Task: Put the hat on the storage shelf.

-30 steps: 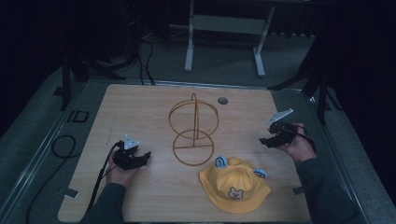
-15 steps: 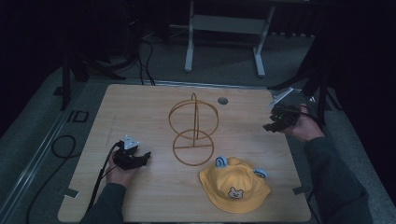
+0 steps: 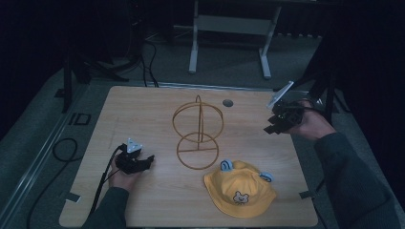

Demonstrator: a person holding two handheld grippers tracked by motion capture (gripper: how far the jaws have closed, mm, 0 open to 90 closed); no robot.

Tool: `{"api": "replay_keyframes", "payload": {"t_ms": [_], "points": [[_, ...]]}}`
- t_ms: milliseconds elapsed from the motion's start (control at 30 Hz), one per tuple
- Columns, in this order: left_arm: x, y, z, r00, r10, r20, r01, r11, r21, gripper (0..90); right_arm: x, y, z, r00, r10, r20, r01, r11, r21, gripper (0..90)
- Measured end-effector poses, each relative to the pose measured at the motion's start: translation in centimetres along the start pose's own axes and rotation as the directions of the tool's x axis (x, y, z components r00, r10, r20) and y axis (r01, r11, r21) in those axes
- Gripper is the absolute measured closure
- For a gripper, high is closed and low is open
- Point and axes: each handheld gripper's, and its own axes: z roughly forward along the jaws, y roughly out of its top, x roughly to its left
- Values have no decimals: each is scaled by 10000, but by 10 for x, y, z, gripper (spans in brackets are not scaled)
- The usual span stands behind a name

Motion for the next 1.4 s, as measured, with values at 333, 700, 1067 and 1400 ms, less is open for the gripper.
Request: {"api": "replay_keyframes", "payload": {"t_ms": [333,700,1067,1400], "points": [[0,0,0,10000,3,15,-3,10000,-8,360,20,14,-17,9969,-580,-535,587,9982,115,597],[0,0,0,10000,8,8,-8,10000,6,359,43,16,-28,9889,-1180,-900,1188,9929,39,578],[0,0,0,10000,13,7,-13,10000,-17,354,73,20,-19,9734,-1820,-1393,1915,9798,577,518],[-1,0,0,10000,5,9,-5,10000,-26,352,102,27,-6,9573,-2295,-1756,2484,9641,942,416]]}}
